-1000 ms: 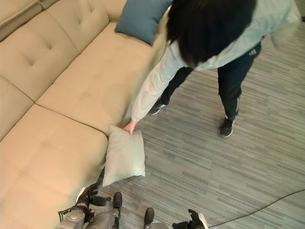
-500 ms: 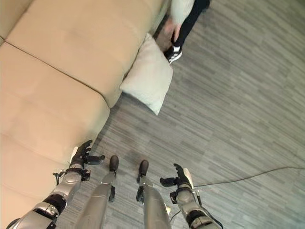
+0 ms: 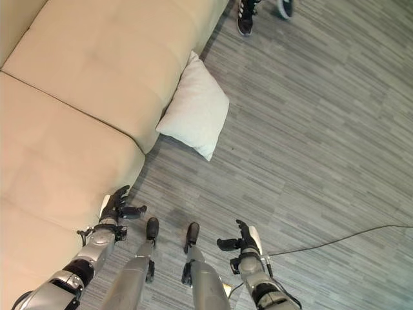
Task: Pick up all the scattered cushions and arrange them neatly on the sofa.
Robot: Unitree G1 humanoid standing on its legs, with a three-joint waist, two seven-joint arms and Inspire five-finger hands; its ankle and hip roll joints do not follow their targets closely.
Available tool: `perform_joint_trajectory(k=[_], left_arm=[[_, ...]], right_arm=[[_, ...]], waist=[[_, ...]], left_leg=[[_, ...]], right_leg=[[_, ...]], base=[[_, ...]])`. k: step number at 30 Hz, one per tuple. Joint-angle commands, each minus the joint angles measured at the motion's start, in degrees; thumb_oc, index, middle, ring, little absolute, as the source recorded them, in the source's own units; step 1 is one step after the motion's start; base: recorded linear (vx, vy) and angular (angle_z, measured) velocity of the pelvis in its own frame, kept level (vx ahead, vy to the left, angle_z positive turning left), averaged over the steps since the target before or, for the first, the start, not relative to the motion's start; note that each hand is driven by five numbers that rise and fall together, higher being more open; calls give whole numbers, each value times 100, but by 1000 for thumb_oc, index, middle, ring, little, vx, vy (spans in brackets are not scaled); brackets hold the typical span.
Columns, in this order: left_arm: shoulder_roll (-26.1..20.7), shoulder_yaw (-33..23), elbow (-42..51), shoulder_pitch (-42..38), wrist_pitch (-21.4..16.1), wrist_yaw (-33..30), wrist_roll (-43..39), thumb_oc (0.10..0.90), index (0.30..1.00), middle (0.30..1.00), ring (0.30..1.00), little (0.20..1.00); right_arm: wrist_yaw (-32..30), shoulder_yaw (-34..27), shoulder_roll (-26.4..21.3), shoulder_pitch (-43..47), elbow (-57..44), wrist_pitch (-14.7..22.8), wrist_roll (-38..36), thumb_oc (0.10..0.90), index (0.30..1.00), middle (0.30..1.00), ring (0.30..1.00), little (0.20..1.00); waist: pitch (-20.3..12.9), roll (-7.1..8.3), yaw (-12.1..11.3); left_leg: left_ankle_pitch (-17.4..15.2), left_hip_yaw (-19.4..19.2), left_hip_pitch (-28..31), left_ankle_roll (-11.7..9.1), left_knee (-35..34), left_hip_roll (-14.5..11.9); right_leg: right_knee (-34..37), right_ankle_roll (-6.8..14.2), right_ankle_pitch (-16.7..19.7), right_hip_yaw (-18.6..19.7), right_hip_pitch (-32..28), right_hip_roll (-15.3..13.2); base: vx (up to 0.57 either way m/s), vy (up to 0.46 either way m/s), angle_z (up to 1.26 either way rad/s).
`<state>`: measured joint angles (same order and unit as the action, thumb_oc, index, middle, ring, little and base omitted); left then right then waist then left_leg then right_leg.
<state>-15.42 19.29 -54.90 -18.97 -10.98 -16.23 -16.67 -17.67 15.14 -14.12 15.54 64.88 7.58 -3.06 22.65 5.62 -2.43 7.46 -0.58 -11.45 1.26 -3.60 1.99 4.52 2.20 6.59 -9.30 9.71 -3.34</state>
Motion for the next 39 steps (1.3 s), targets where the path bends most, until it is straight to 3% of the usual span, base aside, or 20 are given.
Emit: perform_joint_trajectory(k=[1, 8, 12, 14, 18, 22, 23, 25, 27, 28, 29, 30, 31, 32, 33, 36, 39], left_arm=[[189, -132, 231, 578, -187, 223, 259, 800, 900, 900, 900, 900], [164, -291, 264, 1206, -117, 428, 303, 800, 900, 900, 900, 900], [240, -384, -64, 1374, -57, 497, 360, 800, 900, 900, 900, 900], [293, -511, -421, 1425, -23, 552, 345, 800, 900, 900, 900, 900], [382, -479, -610, 1500, 31, 583, 375, 800, 900, 900, 900, 900], [504, -375, -681, 1462, 77, 654, 373, 800, 900, 900, 900, 900], [546, -313, -683, 1434, 99, 680, 382, 800, 900, 900, 900, 900], [584, -244, -673, 1400, 109, 713, 393, 800, 900, 900, 900, 900], [590, -218, -667, 1397, 116, 734, 411, 800, 900, 900, 900, 900], [605, -183, -663, 1388, 122, 746, 410, 800, 900, 900, 900, 900], [651, -111, -691, 1356, 137, 751, 449, 800, 900, 900, 900, 900], [650, -112, -691, 1354, 137, 751, 449, 800, 900, 900, 900, 900], [680, -93, -718, 1367, 158, 758, 501, 800, 900, 900, 900, 900], [680, -93, -719, 1369, 158, 757, 501, 800, 900, 900, 900, 900], [694, -63, -744, 1365, 174, 754, 578, 800, 900, 900, 900, 900], [685, -103, -752, 1372, 157, 775, 559, 800, 900, 900, 900, 900], [673, -164, -795, 1461, 213, 777, 566, 800, 900, 900, 900, 900]], right_arm=[[-21, -169, -314, -691, 21, -38, 19, 800, 900, 900, 900, 900], [101, -377, -256, -992, 136, -108, 102, 800, 900, 900, 900, 900], [128, -427, -188, -1126, 299, -146, 130, 800, 900, 900, 900, 900], [163, -412, -145, -1174, 409, -174, 147, 800, 900, 900, 900, 900], [224, -453, -136, -1256, 466, -149, 27, 800, 900, 900, 900, 900], [253, -563, -170, -1287, 446, -81, -245, 800, 900, 900, 900, 900], [249, -598, -194, -1311, 423, -52, -348, 800, 900, 900, 900, 900], [241, -621, -215, -1348, 400, -23, -403, 800, 900, 900, 900, 900], [268, -627, -227, -1384, 390, -35, -425, 800, 900, 900, 900, 900], [257, -627, -231, -1408, 396, -46, -424, 800, 900, 900, 900, 900], [250, -617, -246, -1416, 418, -58, -450, 800, 900, 900, 900, 900], [250, -617, -245, -1415, 418, -58, -450, 800, 900, 900, 900, 900], [223, -626, -265, -1450, 426, -47, -444, 800, 900, 900, 900, 900], [223, -626, -265, -1452, 425, -47, -444, 800, 900, 900, 900, 900], [188, -623, -282, -1498, 419, -55, -418, 800, 900, 900, 900, 900], [200, -618, -289, -1520, 404, -66, -412, 800, 900, 900, 900, 900], [225, -545, -237, -1560, 417, -113, -251, 800, 900, 900, 900, 900]], waist=[[-781, -68, -96], [-980, -286, -97], [-1148, -351, -144], [-1213, -379, -232], [-1295, -358, -124], [-1286, -375, -26], [-1226, -344, -11], [-1133, -291, -20], [-1116, -277, -16], [-1097, -266, -26], [-1072, -277, -61], [-1090, -267, -50], [-1133, -259, -60], [-1128, -256, -63], [-1174, -347, -71], [-1215, -429, -168], [-1305, -431, -181]], left_leg=[[-959, 182, 33, -15, 481, 106], [-1112, 169, 593, 90, 522, 47], [-1147, 31, 833, 74, 388, -9], [-1240, -115, 1032, -4, 339, -103], [-1385, -108, 1158, -136, 593, -206], [-1230, -80, 1010, -373, 1237, -363], [-1021, -45, 720, -441, 1938, -448], [-791, -16, 390, -443, 2579, -498], [-757, -35, 287, -427, 2756, -550], [-784, -32, 179, -388, 2846, -529], [-971, 71, -47, -329, 2770, -283], [-947, 76, -63, -327, 2748, -270], [-1191, 100, -156, -263, 2313, -19], [-1192, 96, -142, -259, 2305, -14], [-919, 71, -307, -276, 1619, 149], [-650, 196, -316, -272, 982, 291], [-732, 353, -106, -166, 963, 367]], right_leg=[[-849, 552, -773, -16, -192, -260], [-1649, 684, -805, 74, -256, -273], [-1266, 625, -787, -67, -451, -337], [-885, 640, -626, -511, -429, -481], [-936, 479, -827, -440, -570, -381], [-800, 234, -1008, -438, -808, -184], [-736, 111, -1075, -426, -924, -118], [-692, 2, -1107, -392, -1004, -77], [-660, -37, -1133, -374, -1051, -47], [-639, -59, -1147, -354, -1086, -35], [-538, -43, -1179, -246, -1182, 19], [-537, -42, -1174, -255, -1161, 8], [-417, 28, -1182, -189, -1240, 31], [-413, 31, -1185, -186, -1251, 26], [-304, 72, -1197, -151, -1347, 158], [-240, 116, -1272, 62, -1506, 336], [-413, 152, -1411, 204, -1580, 331]], base=[[123, 23, -3], [84, -4, -7], [108, -102, -23], [204, -305, -66], [183, -251, -38], [114, -260, 12], [73, -229, 19], [88, -254, 22], [57, -117, 20], [122, -97, 13], [122, -97, 7], [216, -83, 3], [133, -31, 0], [280, -34, -9], [206, 0, -25], [183, 6, -44], [282, 92, -69]])
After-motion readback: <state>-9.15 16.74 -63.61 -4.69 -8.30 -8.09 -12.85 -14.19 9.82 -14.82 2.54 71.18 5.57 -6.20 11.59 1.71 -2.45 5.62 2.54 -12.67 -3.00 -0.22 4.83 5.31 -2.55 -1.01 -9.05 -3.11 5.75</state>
